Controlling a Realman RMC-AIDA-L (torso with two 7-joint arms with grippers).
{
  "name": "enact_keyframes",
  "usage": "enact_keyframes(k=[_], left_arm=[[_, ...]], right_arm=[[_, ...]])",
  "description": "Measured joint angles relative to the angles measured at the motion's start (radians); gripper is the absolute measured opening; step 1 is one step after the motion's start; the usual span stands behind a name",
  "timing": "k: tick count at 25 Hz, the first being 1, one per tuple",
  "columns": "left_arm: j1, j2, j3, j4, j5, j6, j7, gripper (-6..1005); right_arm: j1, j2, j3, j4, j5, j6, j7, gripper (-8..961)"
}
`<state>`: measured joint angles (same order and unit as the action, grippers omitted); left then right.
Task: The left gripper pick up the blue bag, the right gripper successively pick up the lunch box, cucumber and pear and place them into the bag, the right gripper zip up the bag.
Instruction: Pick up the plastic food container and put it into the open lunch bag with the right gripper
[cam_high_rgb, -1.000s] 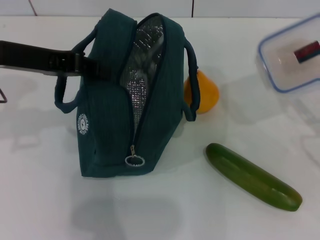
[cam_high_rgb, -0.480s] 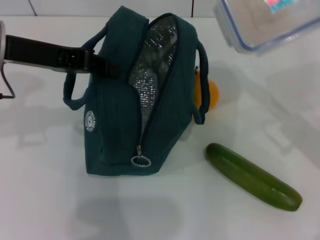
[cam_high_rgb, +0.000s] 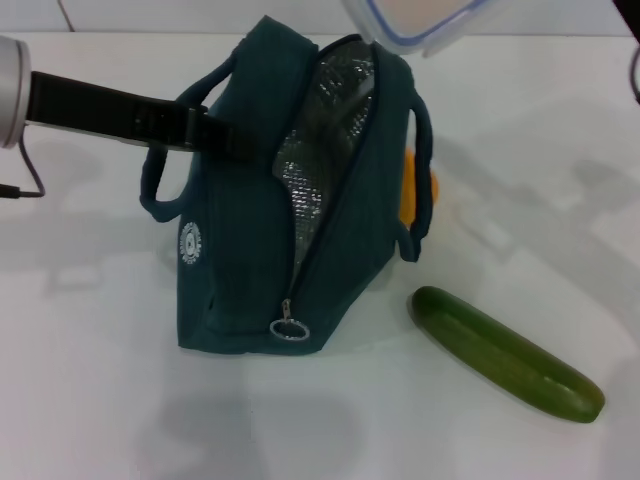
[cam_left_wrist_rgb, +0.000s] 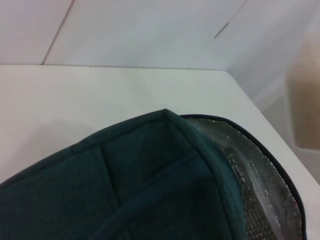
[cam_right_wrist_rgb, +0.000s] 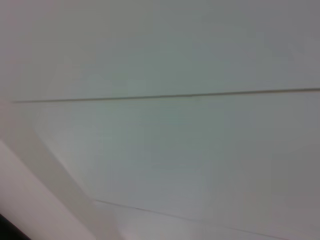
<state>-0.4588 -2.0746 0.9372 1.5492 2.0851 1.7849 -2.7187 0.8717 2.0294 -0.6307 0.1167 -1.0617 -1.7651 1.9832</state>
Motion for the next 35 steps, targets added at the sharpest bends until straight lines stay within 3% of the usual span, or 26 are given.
enact_keyframes(k=[9,20,35], left_arm=[[-0.013,0.005,0.006,-0.011,-0.001,-0.001,0.015,48],[-0.015,-0.002,-0.004,-0.051,-0.001,-0.016,0.039,48],[-0.030,-0.007,-0.005,-0.169,-0.010,-0.036,0.099,48]], right_arm=[[0.043,0.000,0.003,0.007,-0.063,0.156,-0.052,154],[0.045,0.000,0.008,0.032,-0.180,0.270,-0.110,163],[0.037,0.000,0.010,0.037,-0.207,0.297,-0.145,176]])
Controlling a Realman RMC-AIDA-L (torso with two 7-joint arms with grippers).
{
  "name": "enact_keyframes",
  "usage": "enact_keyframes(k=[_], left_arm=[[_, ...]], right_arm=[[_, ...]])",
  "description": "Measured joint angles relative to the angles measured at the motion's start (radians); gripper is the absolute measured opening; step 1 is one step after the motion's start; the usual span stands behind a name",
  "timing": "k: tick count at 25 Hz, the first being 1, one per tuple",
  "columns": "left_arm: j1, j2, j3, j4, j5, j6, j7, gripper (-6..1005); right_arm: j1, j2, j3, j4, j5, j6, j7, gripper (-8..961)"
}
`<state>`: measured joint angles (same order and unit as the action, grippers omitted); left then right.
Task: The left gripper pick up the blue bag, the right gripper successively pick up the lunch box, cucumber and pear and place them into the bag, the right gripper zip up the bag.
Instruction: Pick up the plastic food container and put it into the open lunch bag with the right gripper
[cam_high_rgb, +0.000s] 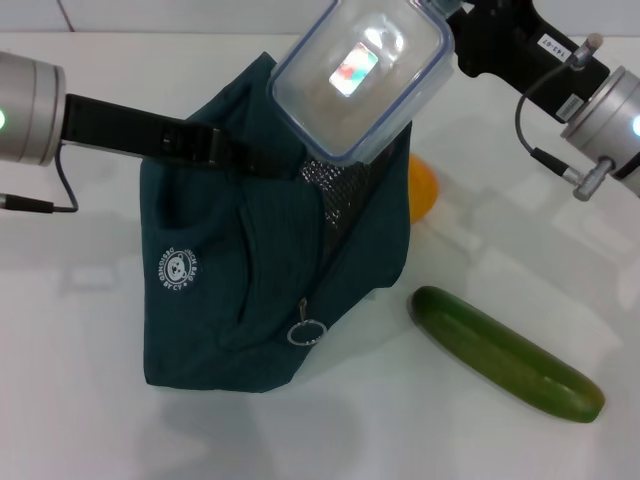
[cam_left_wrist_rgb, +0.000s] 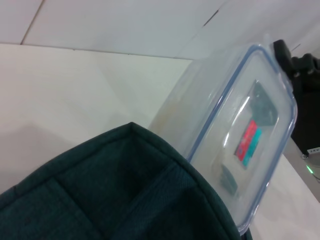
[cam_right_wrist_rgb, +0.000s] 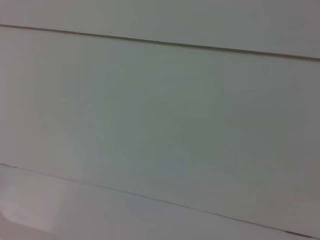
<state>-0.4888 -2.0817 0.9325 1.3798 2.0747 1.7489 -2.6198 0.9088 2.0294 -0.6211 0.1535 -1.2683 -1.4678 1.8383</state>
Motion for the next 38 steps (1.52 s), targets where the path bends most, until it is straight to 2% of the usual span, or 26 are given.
enact_keyframes(k=[17,28,33,38], left_arm=[[0.004,0.000,-0.014,-0.002,-0.024,-0.002,0.031,48],[0.005,0.000,-0.014,-0.004,-0.026,-0.001,0.032,48],[0.005,0.000,-0.014,-0.004,-0.028,0.001,0.032,48],[0.006,0.000,-0.014,-0.004,-0.029,0.001,0.032,48]], right_arm=[[0.059,0.000,0.003,0.024,-0.105,0.075,-0.063,191],[0.055,0.000,0.023,0.018,-0.113,0.064,-0.061,200],[0.041,0.000,0.025,0.004,-0.114,0.048,-0.062,430],[-0.014,0.000,0.026,-0.069,-0.107,-0.005,-0.062,624]])
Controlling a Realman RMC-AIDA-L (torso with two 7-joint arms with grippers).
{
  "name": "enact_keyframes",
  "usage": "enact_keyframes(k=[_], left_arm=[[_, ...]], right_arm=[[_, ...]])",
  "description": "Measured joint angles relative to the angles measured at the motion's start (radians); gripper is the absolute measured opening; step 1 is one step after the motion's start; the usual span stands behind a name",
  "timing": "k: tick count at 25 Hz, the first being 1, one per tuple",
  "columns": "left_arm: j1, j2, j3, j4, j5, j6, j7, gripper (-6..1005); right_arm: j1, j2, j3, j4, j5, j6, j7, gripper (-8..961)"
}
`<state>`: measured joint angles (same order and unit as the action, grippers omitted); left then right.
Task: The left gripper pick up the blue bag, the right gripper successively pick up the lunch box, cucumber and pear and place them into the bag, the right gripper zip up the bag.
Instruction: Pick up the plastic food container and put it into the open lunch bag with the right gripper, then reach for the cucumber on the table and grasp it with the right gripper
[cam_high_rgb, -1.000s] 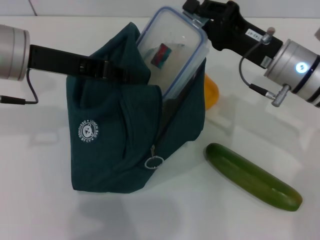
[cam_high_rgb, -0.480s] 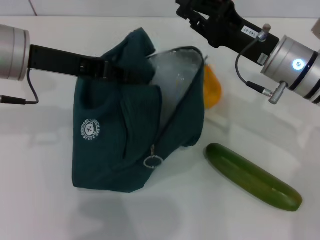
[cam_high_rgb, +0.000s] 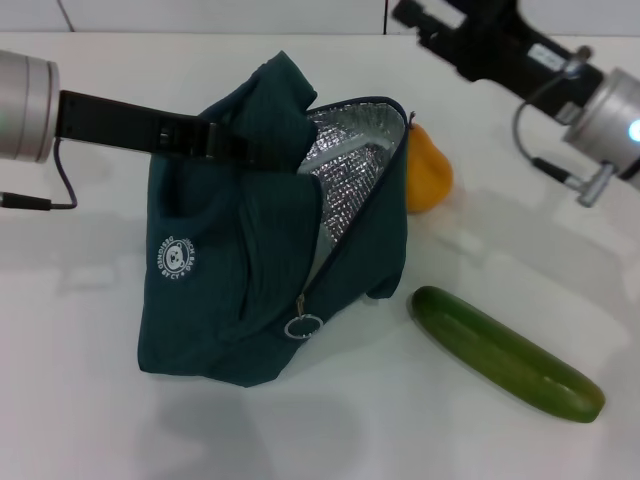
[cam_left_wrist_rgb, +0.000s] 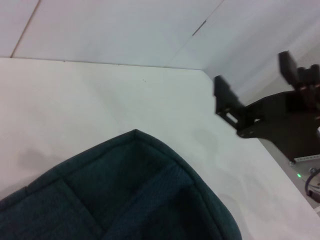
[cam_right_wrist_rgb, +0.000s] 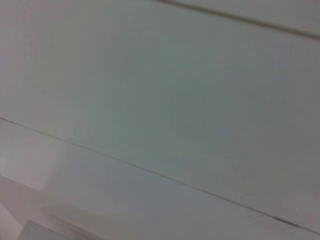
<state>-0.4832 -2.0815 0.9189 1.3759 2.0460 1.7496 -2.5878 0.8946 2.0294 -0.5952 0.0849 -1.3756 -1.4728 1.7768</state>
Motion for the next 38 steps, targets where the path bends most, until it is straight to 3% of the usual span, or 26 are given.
enact_keyframes(k=[8,14,18,23,27,34,38], left_arm=[[0.009,0.000,-0.002,-0.006,-0.019,-0.002,0.005,48],[0.031,0.000,-0.038,-0.009,-0.048,-0.002,0.022,48],[0.047,0.000,-0.056,-0.011,-0.054,-0.002,0.036,48],[0.050,0.000,-0.079,-0.038,-0.054,-0.002,0.056,48],[0.050,0.000,-0.089,-0.062,-0.054,-0.004,0.073,48],[0.051,0.000,-0.092,-0.072,-0.054,-0.004,0.078,48],[0.051,0.000,-0.091,-0.073,-0.054,-0.004,0.079,48]], right_arm=[[-0.174,-0.006,-0.038,-0.192,-0.010,-0.061,-0.101,713],[-0.333,-0.022,-0.250,-0.454,-0.018,-0.054,-0.188,756],[-0.399,-0.058,-0.357,-0.582,-0.025,-0.048,-0.209,798],[-0.410,-0.118,-0.371,-0.648,-0.075,-0.112,-0.200,841],[-0.398,-0.142,-0.373,-0.753,-0.177,-0.172,-0.108,840],[-0.333,-0.145,-0.374,-0.968,-0.452,-0.208,0.104,840],[-0.267,-0.132,-0.376,-1.077,-0.661,-0.223,0.246,841]])
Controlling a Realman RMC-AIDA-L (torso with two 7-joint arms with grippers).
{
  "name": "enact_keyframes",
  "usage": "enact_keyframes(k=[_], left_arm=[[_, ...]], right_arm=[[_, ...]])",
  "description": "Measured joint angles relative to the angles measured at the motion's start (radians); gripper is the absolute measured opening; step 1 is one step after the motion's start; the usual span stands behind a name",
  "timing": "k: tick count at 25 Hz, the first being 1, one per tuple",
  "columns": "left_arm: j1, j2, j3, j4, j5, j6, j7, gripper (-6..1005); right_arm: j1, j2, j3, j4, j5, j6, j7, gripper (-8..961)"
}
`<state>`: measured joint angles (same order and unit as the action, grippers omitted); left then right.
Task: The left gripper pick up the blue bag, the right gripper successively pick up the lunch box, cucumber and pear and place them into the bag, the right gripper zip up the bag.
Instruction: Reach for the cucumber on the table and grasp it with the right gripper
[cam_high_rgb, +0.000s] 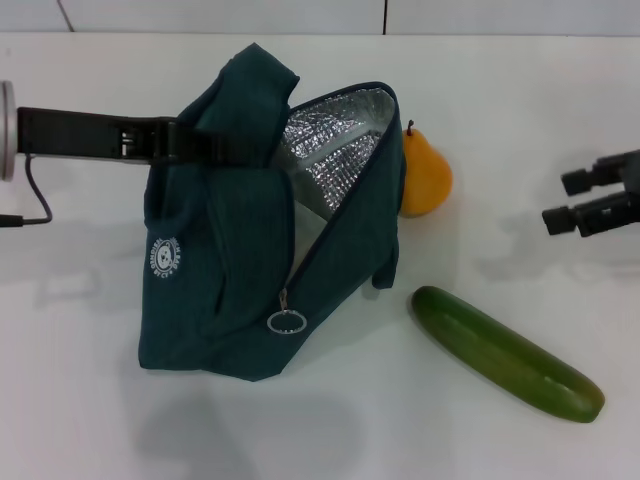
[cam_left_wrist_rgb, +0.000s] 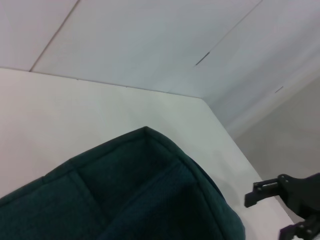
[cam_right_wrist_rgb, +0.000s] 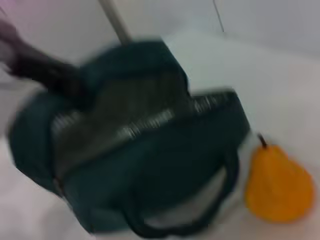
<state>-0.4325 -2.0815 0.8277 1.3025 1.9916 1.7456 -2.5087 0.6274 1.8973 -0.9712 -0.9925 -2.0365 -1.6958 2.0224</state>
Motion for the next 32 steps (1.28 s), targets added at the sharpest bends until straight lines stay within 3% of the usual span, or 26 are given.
enact_keyframes(k=[5,11,17,19,26,32], left_arm=[[0.001,0.000,0.001,-0.002,0.001,0.000,0.002,48],[-0.001,-0.001,0.001,-0.012,0.001,0.000,0.003,48],[-0.010,-0.002,0.001,-0.031,0.001,-0.004,0.011,48],[-0.015,-0.002,0.002,-0.040,0.001,-0.008,0.011,48],[-0.024,-0.002,0.002,-0.067,0.001,-0.021,0.025,48],[-0.028,-0.002,0.004,-0.079,0.001,-0.023,0.028,48]], right_arm=[[0.127,0.008,-0.005,-0.053,-0.212,-0.064,0.178,839],[0.267,0.023,-0.077,-0.061,-0.356,-0.120,0.311,834],[0.374,0.107,-0.131,-0.056,-0.558,-0.150,0.341,829],[0.393,0.126,-0.184,-0.050,-0.602,-0.151,0.360,829],[0.406,0.131,-0.324,-0.034,-0.555,-0.099,0.432,827],[0.415,0.131,-0.350,0.007,-0.463,-0.052,0.451,826]])
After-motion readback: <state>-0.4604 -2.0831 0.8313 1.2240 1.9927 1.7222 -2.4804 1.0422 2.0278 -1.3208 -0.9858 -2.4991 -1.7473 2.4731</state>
